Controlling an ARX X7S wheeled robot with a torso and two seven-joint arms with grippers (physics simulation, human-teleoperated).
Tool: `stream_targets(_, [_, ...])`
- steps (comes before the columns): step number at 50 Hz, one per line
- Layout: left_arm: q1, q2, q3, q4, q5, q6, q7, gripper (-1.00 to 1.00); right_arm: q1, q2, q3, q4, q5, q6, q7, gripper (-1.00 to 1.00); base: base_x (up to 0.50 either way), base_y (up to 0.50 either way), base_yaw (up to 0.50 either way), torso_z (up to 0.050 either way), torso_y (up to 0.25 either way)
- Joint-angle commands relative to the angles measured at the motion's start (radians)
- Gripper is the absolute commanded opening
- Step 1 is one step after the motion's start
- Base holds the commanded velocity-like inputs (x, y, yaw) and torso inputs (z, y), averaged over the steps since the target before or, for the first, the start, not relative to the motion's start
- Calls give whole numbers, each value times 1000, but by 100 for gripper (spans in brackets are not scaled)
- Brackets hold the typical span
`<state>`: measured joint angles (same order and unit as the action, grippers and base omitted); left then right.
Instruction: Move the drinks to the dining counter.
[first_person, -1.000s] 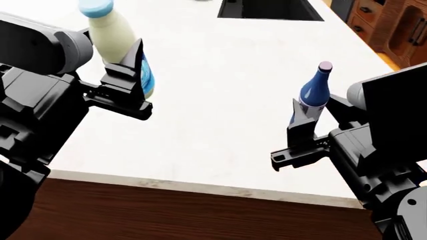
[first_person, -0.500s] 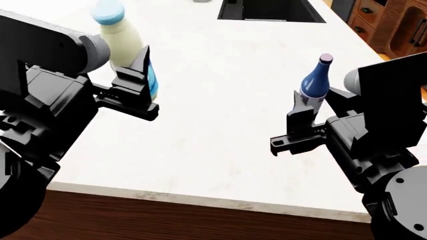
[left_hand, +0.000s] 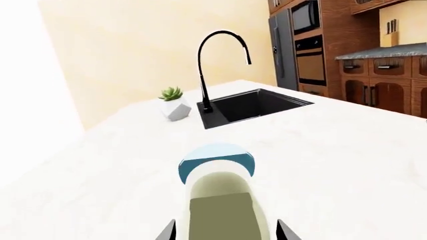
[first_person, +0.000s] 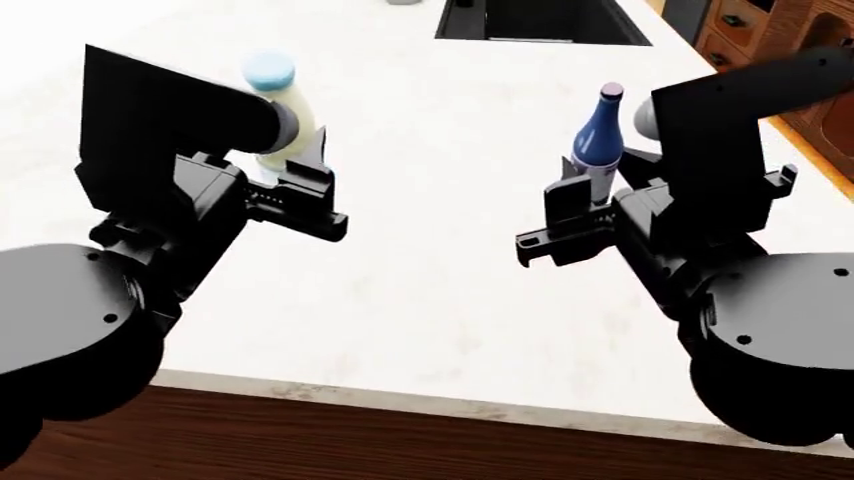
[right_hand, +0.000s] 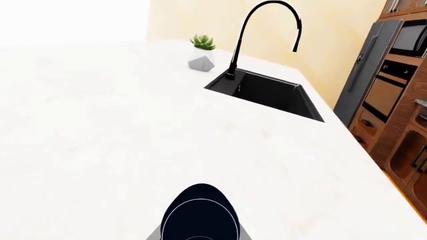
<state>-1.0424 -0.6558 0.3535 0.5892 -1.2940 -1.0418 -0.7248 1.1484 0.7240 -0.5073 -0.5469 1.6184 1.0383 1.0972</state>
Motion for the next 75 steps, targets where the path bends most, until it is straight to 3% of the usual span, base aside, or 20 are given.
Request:
stream_targets(1, [3,9,38,-27,82,6,10,-100,14,-33,-23,66,-92,7,-68,-100,0,0,0,0,0])
stream_targets(17, [-34,-4,71,7,92,-46,-38,-100,-8,-22,-29,64,-101,-5,-79,-100,0,0,0,1,1])
stream_targets(39, [-55,10,44,-68,-86,-129,-160,-100,-6,-22,-43,64,-98,-6,-78,-100,0,0,0,0,1])
stream_targets(66, [-42,1,58,-72,-62,-107,-140,-100,-13,-10,-46,54,-95,-19,-79,-100,0,0,0,0,1])
stream_targets(67, [-41,1,56,-73,-66,-107,-146,100,-14,-10,-46,54,-97,-19,-80,-100,0,0,0,0,0])
stream_targets(75, [-47,-1,54,-74,-78,-108,-151,100,-8,-8,-45,55,-88,-20,-78,-100,0,0,0,0,0])
